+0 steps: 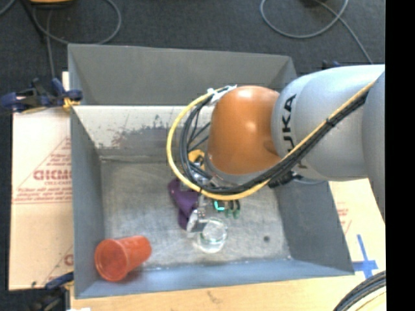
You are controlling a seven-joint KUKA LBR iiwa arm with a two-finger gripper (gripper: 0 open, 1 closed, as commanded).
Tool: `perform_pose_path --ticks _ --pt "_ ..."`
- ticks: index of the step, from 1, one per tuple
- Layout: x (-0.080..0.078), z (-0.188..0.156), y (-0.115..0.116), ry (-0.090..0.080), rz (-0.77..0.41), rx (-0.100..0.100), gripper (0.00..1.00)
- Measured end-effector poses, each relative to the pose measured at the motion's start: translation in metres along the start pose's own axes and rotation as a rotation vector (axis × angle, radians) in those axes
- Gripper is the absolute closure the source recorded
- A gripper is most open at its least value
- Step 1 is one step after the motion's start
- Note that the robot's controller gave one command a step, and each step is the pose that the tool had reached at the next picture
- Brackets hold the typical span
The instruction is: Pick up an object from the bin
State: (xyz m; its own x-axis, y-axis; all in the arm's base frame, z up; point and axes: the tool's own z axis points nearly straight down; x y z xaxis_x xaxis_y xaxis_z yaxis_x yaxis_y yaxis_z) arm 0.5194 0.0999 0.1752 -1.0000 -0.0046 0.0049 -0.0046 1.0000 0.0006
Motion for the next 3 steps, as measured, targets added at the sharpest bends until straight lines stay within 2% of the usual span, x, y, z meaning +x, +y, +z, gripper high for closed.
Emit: perform_pose_path --ticks 1,2,3 --pt "-0.002 -0.004 0.0 -0.008 0.003 -0.001 0.0" --pt "-0.069 0.095 -0.044 -0.006 -0.007 -0.003 1.0" --pt "-0.069 0.095 -0.044 -0.006 -0.006 -0.003 1.0"
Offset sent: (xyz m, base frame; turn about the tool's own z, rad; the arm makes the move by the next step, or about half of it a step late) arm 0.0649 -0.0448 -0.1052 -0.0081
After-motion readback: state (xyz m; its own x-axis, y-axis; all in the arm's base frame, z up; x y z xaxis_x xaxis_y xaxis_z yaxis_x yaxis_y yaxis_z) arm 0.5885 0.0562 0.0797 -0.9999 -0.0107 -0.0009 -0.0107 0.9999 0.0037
